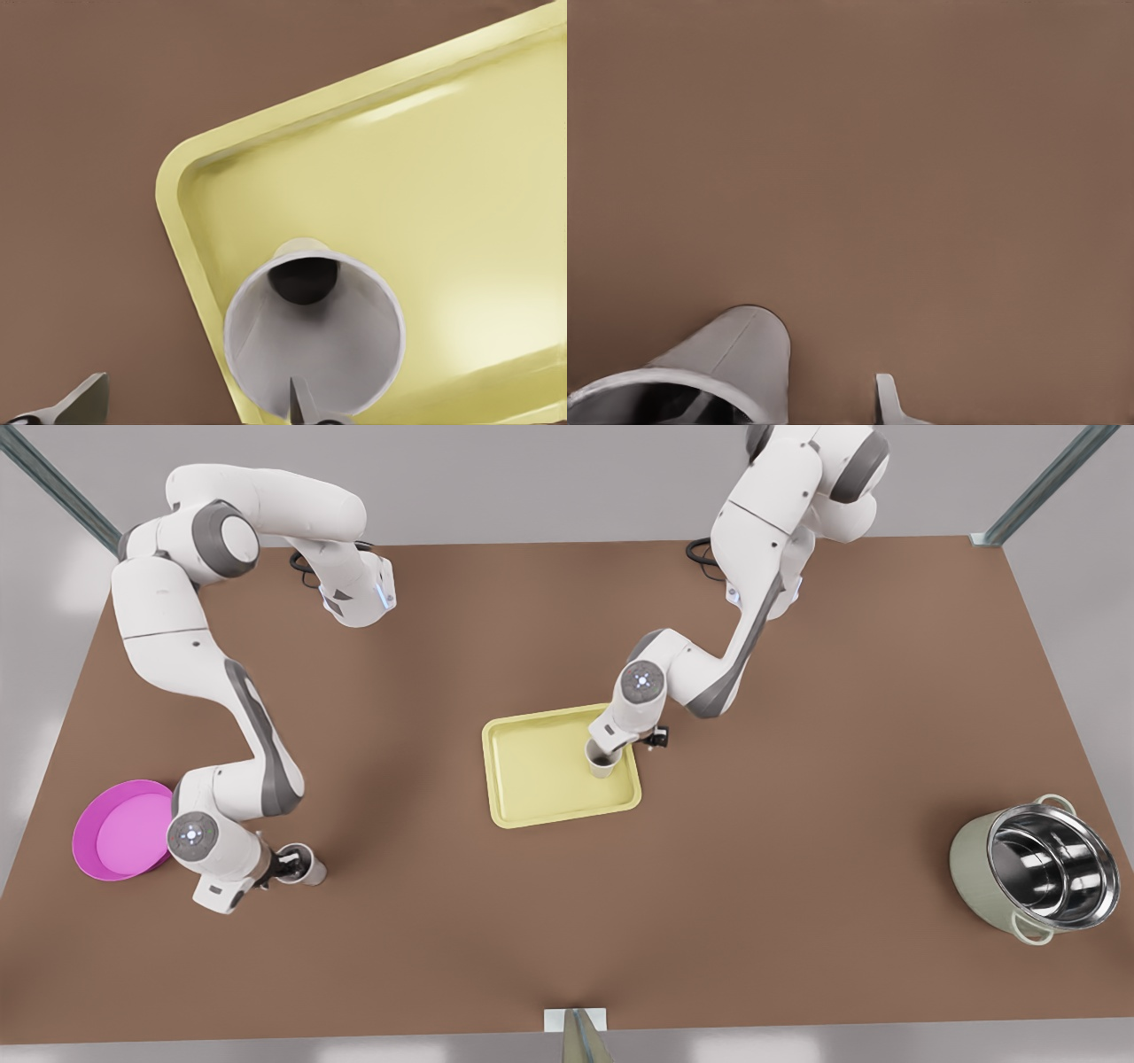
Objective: Use the left arm to pick up the white IKEA cup from the tray and place it on the middle-left position; use the right arm to pick up the white IKEA cup from the tray and place it on the middle-right position
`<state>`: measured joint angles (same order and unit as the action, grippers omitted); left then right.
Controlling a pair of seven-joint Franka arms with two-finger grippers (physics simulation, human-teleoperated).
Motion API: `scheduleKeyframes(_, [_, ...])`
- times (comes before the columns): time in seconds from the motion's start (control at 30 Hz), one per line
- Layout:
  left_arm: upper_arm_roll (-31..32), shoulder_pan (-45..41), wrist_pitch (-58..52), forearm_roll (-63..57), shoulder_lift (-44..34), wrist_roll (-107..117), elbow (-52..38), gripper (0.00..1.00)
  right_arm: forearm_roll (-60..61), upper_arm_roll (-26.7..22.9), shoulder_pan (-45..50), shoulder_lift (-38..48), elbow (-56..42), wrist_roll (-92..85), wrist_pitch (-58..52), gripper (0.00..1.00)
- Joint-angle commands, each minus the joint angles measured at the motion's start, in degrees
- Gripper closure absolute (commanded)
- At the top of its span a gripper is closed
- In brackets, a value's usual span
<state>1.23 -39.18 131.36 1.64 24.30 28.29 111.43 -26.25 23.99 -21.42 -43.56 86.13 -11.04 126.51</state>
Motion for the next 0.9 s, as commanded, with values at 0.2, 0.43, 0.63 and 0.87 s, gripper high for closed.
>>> scheduleKeyframes(0.2, [-0.09, 0.16, 10.93, -0.5, 1.62, 12.76, 0.36, 0.0, 16.58, 3.42, -1.08, 25.44, -0.17, -5.18, -30.17, 0.0])
scheduleKeyframes(0.43, [-0.09, -0.02, 11.02, -0.76, 2.68, 12.85, 0.19, 0.37, 24.4, -24.69, 25.55, 39.42, 4.56, 11.12, -34.58, 0.0])
scheduleKeyframes(0.63, [-0.09, -1.07, 10.41, -0.76, 2.33, 13.9, 0.28, 0.75, 24.4, -24.87, 25.82, 42.77, 9.76, 11.13, -29.48, 0.0])
scheduleKeyframes(0.87, [-0.18, -1.87, 5.48, -0.76, 0.75, 13.9, -0.51, 0.81, 24.49, -25.23, 25.29, 35.65, 3.69, 11.22, -30.19, 0.0])
